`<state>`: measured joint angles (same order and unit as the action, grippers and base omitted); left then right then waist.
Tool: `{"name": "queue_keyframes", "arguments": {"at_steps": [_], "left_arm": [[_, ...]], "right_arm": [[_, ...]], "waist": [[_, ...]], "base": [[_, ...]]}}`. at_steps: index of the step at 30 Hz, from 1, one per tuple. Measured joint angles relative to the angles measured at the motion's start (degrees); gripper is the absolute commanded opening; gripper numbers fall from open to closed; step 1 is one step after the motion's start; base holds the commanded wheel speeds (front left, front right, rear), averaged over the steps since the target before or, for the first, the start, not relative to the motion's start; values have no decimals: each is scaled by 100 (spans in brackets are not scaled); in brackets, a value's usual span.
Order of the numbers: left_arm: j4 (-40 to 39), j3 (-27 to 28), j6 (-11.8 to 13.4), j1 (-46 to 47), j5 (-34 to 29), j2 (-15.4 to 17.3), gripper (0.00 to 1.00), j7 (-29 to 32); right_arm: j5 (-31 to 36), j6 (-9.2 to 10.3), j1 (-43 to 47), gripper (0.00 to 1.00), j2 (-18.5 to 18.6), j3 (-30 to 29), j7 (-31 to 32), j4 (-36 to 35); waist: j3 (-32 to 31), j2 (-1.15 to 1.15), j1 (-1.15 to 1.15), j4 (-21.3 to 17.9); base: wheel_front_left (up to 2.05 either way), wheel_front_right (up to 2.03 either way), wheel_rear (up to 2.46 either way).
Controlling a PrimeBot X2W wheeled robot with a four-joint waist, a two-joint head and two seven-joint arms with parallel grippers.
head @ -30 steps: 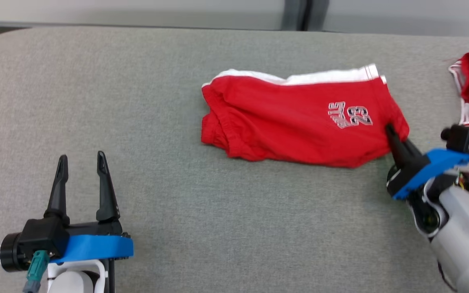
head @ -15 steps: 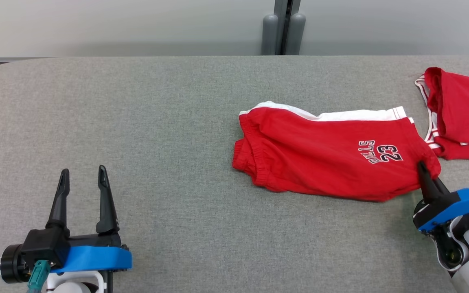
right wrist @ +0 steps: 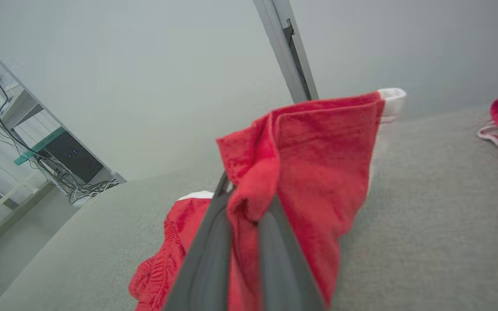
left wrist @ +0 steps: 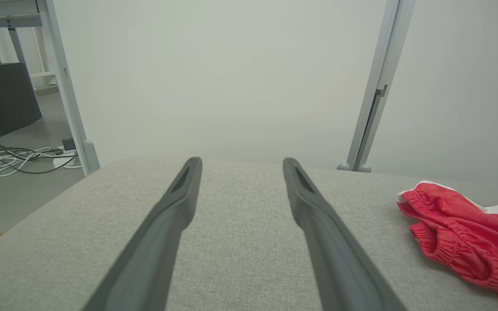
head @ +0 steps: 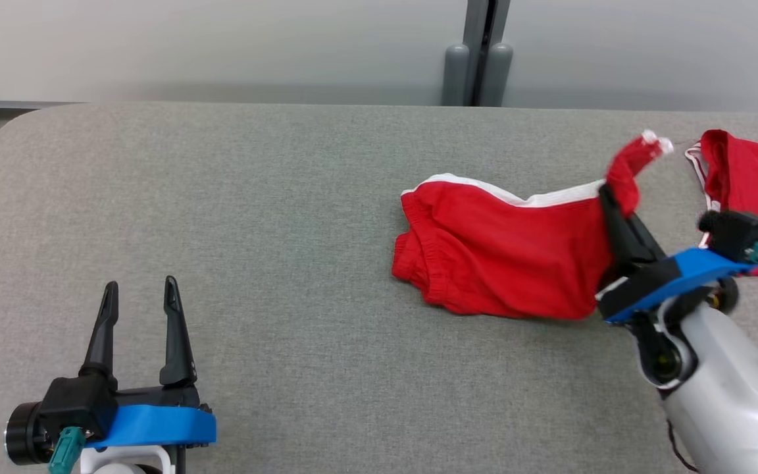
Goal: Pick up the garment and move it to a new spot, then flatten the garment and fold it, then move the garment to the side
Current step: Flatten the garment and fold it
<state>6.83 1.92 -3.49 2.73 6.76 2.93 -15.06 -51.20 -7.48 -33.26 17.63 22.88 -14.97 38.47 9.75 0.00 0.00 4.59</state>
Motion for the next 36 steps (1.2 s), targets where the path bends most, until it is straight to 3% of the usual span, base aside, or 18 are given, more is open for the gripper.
{"name": "queue_keyframes", "arguments": {"at_steps": [5,11,23,24,25,30,36], "left_arm": [[-8,-68,1,2,77,-1,100,0],[14,-159,48,94,191,1,100,0],[44,-207,120,118,328,1,100,0],[43,-209,127,118,328,0,100,0],[48,-210,129,122,330,-1,100,0],[62,-201,127,190,325,0,100,0],[36,-138,115,184,307,-1,100,0]], "right_arm": [[353,0,-222,0,-358,248,133,-266],[664,0,-302,0,-806,475,343,-111],[1089,0,38,0,-1131,1415,308,463],[1122,0,43,60,-1116,1490,269,452],[1126,0,49,100,-1100,1543,224,410],[1225,0,70,100,-726,1508,22,-75],[1397,0,151,100,-327,598,-2,-628]], "waist": [[32,0,0,148],[132,0,0,419],[332,0,1,640],[341,0,0,620],[345,0,0,602],[318,0,0,493],[302,0,0,392]], "base": [[0,0,0],[0,0,0],[0,0,0],[0,0,0],[0,0,0],[0,0,0],[0,0,0]]}}
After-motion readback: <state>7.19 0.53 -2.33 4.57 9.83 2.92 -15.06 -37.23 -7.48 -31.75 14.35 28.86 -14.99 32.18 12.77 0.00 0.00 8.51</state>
